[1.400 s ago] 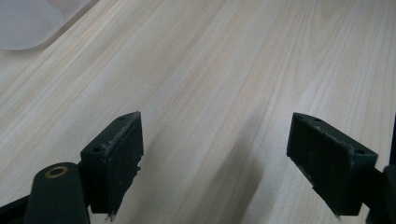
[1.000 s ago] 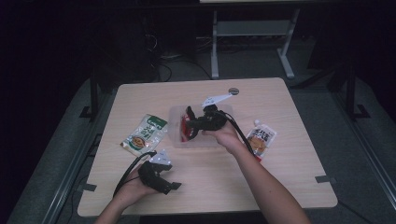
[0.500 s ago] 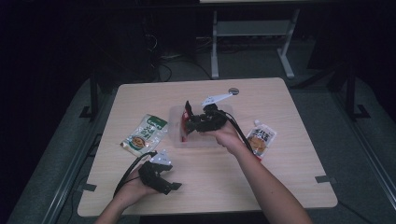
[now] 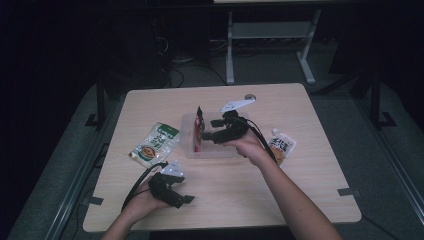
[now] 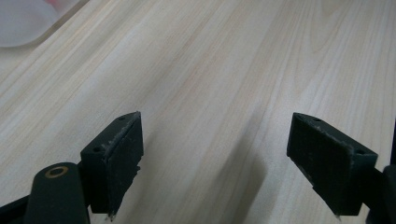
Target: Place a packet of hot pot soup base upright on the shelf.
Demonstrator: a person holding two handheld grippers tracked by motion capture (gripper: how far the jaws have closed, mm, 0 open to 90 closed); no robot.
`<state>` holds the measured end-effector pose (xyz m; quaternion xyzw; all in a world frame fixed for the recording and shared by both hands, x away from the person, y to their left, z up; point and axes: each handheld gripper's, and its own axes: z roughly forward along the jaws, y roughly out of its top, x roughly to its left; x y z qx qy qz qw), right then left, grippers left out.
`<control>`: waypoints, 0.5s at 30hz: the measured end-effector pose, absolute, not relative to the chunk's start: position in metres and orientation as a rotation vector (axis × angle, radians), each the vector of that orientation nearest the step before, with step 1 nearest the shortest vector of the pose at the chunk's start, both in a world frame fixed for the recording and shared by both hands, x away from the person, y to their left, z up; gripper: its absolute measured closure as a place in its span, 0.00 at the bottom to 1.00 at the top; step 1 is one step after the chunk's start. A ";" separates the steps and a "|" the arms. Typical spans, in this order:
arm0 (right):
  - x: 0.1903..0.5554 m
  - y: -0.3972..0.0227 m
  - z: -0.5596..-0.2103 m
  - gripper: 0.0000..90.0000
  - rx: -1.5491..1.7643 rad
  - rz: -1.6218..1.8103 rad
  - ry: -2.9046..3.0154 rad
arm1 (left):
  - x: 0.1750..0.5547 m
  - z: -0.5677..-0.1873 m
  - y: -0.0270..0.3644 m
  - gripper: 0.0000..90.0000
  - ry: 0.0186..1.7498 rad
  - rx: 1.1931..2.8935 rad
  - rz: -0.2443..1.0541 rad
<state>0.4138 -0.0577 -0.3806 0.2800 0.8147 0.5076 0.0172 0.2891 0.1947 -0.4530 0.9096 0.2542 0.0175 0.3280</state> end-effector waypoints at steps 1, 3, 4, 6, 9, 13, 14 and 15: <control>0.412 -0.059 -0.380 0.30 0.861 1.574 2.535 | 0.289 -0.453 0.195 0.20 0.665 2.381 0.046; 0.409 -0.062 -0.378 0.29 0.843 1.569 2.543 | 0.289 -0.453 0.195 0.20 0.672 2.379 0.042; 0.407 -0.063 -0.378 0.29 0.840 1.567 2.547 | 0.289 -0.454 0.195 0.20 0.673 2.378 0.042; 0.403 -0.066 -0.377 0.28 0.831 1.568 2.550 | 0.290 -0.454 0.195 0.20 0.671 2.379 0.045; 0.397 -0.071 -0.377 0.27 0.820 1.561 2.563 | 0.290 -0.454 0.195 0.20 0.664 2.380 0.048; 0.388 -0.077 -0.379 0.26 0.806 1.561 2.570 | 0.290 -0.453 0.196 0.20 0.667 2.382 0.045; 0.386 -0.078 -0.380 0.26 0.807 1.561 2.572 | 0.290 -0.453 0.196 0.20 0.667 2.385 0.043; 0.383 -0.080 -0.381 0.26 0.811 1.556 2.576 | 0.290 -0.454 0.195 0.20 0.675 2.370 0.045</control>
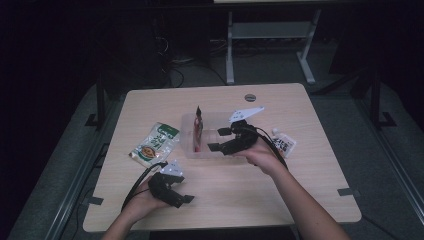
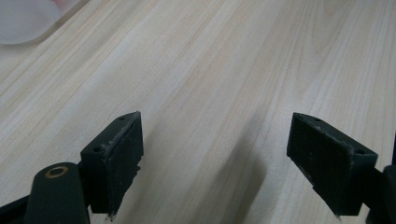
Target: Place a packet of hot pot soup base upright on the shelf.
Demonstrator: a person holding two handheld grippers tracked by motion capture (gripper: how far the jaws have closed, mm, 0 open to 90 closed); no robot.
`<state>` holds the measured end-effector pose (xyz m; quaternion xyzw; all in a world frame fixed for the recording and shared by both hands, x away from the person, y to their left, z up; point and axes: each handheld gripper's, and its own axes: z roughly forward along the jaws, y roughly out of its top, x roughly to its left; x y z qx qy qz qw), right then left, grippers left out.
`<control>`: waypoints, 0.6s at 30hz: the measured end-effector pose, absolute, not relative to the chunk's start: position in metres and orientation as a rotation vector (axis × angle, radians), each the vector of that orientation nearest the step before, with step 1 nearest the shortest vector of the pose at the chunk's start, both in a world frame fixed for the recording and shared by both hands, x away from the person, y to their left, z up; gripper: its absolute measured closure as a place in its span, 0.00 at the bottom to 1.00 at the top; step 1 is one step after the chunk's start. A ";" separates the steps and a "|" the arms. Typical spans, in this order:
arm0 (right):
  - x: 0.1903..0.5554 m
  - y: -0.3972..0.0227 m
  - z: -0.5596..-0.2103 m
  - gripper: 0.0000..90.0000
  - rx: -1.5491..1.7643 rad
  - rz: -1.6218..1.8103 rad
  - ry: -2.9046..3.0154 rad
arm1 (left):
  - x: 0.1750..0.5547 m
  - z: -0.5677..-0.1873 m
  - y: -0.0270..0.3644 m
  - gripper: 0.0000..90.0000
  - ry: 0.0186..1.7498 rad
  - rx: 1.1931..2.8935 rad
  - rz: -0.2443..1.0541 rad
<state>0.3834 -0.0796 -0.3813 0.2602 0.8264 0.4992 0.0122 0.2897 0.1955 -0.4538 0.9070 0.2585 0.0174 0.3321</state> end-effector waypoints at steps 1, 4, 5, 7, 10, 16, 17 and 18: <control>0.381 -0.081 -0.382 0.26 0.807 1.550 2.578 | 0.290 -0.453 0.196 0.20 0.676 2.375 0.045; 0.374 -0.087 -0.387 0.26 0.792 1.538 2.577 | 0.290 -0.454 0.196 0.20 0.680 2.373 0.043; 0.371 -0.088 -0.388 0.26 0.792 1.526 2.581 | 0.290 -0.454 0.196 0.20 0.681 2.371 0.042; 0.366 -0.092 -0.391 0.26 0.782 1.513 2.579 | 0.290 -0.454 0.195 0.20 0.678 2.372 0.044; 0.358 -0.096 -0.394 0.26 0.783 1.491 2.582 | 0.289 -0.453 0.195 0.21 0.671 2.372 0.044; 0.343 -0.106 -0.399 0.26 0.765 1.477 2.597 | 0.288 -0.452 0.195 0.22 0.671 2.359 0.047; 0.341 -0.108 -0.399 0.26 0.766 1.476 2.597 | 0.288 -0.452 0.195 0.22 0.671 2.360 0.049; 0.338 -0.110 -0.400 0.26 0.771 1.474 2.600 | 0.287 -0.452 0.195 0.22 0.671 2.359 0.047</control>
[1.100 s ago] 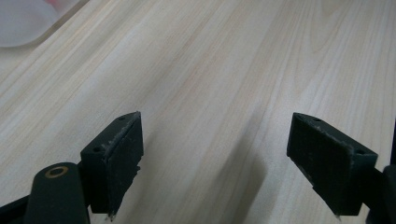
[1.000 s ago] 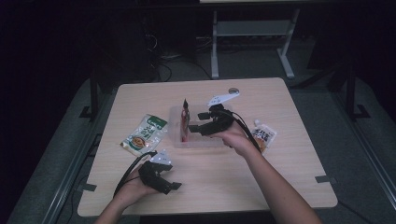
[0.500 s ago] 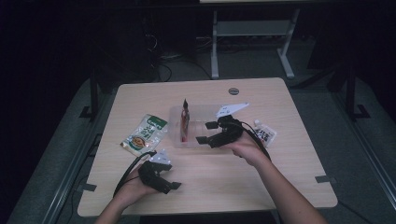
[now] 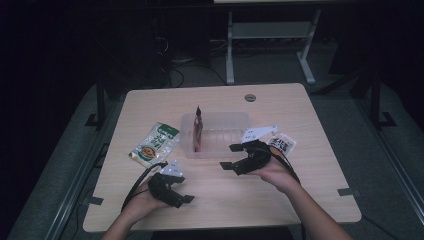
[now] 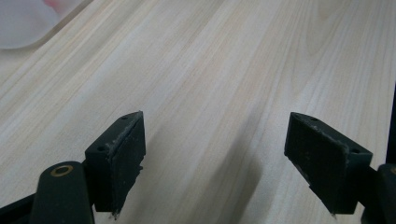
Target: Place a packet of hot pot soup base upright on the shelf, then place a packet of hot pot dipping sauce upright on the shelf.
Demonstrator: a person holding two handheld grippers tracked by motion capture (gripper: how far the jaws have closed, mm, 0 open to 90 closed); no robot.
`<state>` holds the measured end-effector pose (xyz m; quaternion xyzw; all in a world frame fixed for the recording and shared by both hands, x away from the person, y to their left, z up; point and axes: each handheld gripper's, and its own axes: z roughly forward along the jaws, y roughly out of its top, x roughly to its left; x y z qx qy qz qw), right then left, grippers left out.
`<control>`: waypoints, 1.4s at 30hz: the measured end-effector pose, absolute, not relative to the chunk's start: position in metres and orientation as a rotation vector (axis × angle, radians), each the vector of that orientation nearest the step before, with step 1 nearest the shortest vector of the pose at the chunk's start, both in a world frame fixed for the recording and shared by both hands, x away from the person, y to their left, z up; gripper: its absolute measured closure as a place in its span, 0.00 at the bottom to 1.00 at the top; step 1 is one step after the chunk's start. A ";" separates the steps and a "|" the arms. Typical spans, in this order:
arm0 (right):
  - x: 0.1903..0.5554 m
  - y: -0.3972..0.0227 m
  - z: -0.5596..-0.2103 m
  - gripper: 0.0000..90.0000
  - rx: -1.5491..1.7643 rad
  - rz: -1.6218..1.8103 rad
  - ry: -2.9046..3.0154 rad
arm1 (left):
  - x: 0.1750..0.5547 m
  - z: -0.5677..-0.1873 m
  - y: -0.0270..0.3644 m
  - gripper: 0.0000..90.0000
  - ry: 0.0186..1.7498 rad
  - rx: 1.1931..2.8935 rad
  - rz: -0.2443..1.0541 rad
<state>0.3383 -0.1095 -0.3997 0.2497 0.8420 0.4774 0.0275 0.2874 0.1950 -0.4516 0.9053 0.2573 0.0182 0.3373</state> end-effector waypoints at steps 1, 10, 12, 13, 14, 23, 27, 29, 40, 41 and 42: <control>0.336 -0.112 -0.401 0.26 0.768 1.471 2.596 | 0.287 -0.451 0.195 0.22 0.671 2.356 0.046; 0.316 -0.137 -0.413 0.26 0.811 1.426 2.593 | 0.287 -0.451 0.195 0.23 0.669 2.362 0.044; 0.311 -0.143 -0.416 0.26 0.828 1.421 2.586 | 0.287 -0.452 0.195 0.23 0.670 2.358 0.044; 0.308 -0.146 -0.418 0.26 0.834 1.409 2.585 | 0.286 -0.452 0.194 0.23 0.674 2.352 0.044; 0.307 -0.148 -0.420 0.26 0.841 1.403 2.587 | 0.287 -0.452 0.194 0.23 0.668 2.358 0.047; 0.291 -0.175 -0.432 0.26 0.906 1.316 2.588 | 0.285 -0.452 0.193 0.23 0.673 2.356 0.048; 0.296 -0.191 -0.437 0.26 0.976 1.287 2.580 | 0.286 -0.452 0.193 0.23 0.671 2.356 0.050; 0.300 -0.196 -0.438 0.26 1.002 1.263 2.564 | 0.286 -0.453 0.193 0.23 0.668 2.359 0.049; 0.336 -0.229 -0.445 0.31 1.167 1.207 2.414 | 0.287 -0.453 0.193 0.23 0.662 2.378 0.046; 0.341 -0.231 -0.446 0.32 1.175 1.196 2.399 | 0.287 -0.453 0.193 0.23 0.663 2.381 0.044; 0.345 -0.233 -0.446 0.32 1.195 1.183 2.388 | 0.288 -0.453 0.193 0.23 0.660 2.382 0.044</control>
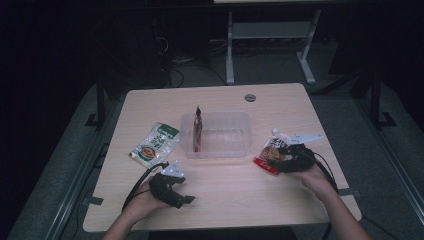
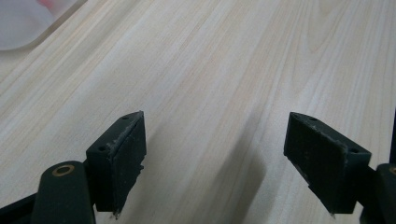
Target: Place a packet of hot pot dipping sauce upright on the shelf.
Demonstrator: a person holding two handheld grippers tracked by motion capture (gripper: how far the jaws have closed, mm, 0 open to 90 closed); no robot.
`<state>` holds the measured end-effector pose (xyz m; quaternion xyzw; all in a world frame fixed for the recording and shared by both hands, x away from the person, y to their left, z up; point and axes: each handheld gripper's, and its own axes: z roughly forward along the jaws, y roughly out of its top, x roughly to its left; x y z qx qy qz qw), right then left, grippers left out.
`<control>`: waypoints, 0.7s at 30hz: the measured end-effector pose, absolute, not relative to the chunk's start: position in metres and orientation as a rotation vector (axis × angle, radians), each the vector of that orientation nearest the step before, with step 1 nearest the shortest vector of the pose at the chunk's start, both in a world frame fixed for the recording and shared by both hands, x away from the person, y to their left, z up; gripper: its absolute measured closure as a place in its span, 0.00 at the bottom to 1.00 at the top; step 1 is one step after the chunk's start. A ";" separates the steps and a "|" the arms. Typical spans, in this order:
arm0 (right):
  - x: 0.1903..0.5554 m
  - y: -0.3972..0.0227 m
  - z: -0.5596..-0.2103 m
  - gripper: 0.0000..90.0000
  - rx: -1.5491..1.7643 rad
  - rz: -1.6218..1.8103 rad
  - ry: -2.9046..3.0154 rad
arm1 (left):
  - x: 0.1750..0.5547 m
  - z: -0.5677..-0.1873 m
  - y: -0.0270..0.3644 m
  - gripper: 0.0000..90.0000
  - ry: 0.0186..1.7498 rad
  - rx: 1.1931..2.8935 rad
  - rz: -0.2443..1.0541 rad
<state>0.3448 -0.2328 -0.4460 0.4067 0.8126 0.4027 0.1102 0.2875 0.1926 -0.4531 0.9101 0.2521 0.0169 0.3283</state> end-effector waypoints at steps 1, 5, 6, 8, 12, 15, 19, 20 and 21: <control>0.348 -0.234 -0.447 0.34 1.202 1.181 2.381 | 0.288 -0.453 0.193 0.23 0.659 2.383 0.044; 0.359 -0.241 -0.449 0.39 1.217 1.162 2.347 | 0.287 -0.453 0.192 0.23 0.659 2.381 0.044; 0.361 -0.242 -0.450 0.42 1.221 1.171 2.345 | 0.287 -0.453 0.192 0.23 0.658 2.381 0.043; 0.366 -0.244 -0.450 0.43 1.237 1.137 2.344 | 0.287 -0.453 0.193 0.23 0.658 2.381 0.043; 0.376 -0.249 -0.448 0.56 1.245 1.139 2.311 | 0.287 -0.454 0.193 0.23 0.657 2.382 0.043; 0.384 -0.253 -0.451 0.70 1.254 1.145 2.307 | 0.288 -0.454 0.193 0.23 0.656 2.387 0.042; 0.391 -0.253 -0.456 0.87 1.267 1.087 2.313 | 0.288 -0.454 0.194 0.24 0.660 2.388 0.045; 0.394 -0.254 -0.457 0.93 1.251 1.082 2.318 | 0.288 -0.454 0.194 0.24 0.662 2.386 0.047; 0.395 -0.254 -0.459 0.96 1.248 1.071 2.324 | 0.288 -0.454 0.195 0.24 0.662 2.387 0.048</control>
